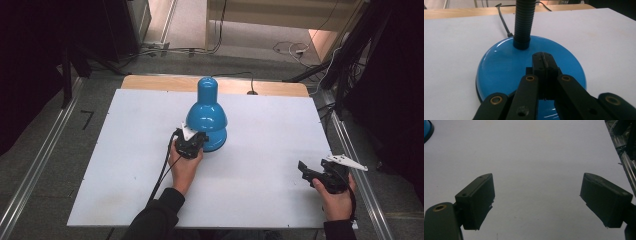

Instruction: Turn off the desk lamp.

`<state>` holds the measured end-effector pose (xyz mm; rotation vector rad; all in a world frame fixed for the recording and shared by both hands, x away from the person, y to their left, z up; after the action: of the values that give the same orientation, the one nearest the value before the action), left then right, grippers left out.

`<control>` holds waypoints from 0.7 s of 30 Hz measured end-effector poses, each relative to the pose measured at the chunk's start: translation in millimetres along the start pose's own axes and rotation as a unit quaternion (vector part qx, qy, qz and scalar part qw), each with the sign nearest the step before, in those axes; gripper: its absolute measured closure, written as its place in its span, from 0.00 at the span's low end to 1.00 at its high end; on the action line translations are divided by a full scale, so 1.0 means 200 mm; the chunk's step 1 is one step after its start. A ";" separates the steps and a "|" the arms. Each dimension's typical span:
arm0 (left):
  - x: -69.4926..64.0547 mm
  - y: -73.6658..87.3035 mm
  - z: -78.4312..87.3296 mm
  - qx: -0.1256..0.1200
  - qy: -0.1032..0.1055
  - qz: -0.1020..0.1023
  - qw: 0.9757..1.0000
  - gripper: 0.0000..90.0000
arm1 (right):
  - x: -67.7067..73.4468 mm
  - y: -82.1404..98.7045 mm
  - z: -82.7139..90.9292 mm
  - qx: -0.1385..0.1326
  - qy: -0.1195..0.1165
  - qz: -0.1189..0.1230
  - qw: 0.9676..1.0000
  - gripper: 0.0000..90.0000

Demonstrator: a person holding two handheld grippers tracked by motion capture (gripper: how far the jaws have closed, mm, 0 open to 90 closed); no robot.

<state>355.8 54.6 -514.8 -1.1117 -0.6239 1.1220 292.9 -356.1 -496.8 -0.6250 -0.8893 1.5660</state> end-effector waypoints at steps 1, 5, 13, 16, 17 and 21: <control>0.00 0.00 0.00 -0.001 -0.003 0.002 1.000 1.00 | 0.00 0.00 0.00 0.000 0.000 0.000 1.000 0.12; 0.02 0.01 0.00 -0.003 -0.005 0.014 1.000 1.00 | 0.00 0.00 0.00 0.001 0.001 0.000 1.000 0.12; 0.03 0.01 0.00 -0.003 -0.007 0.021 1.000 1.00 | 0.00 0.00 0.00 0.001 0.001 -0.001 1.000 0.12; 0.04 0.01 0.00 -0.003 -0.007 0.022 1.000 1.00 | 0.00 0.00 0.00 0.001 0.000 -0.001 1.000 0.12; 0.04 0.00 0.00 -0.003 -0.009 0.024 1.000 1.00 | 0.00 0.00 0.00 0.001 0.000 -0.001 1.000 0.12; 0.05 0.00 0.00 -0.002 -0.009 0.028 1.000 1.00 | 0.00 0.00 0.00 0.001 0.001 -0.002 1.000 0.12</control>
<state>358.8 65.0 -516.6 -1.1290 -0.6125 1.1798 293.2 -355.7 -497.1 -0.6226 -0.8862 1.5630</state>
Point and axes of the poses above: each handheld gripper's, and its own axes: z roughly backward along the jaws, y roughly out of its underside, x roughly to its left, the point moved 2 cm from there along -z, roughly forward along the jaws, and after that the axes turned 4 degrees about -x, right-handed, at the moved point
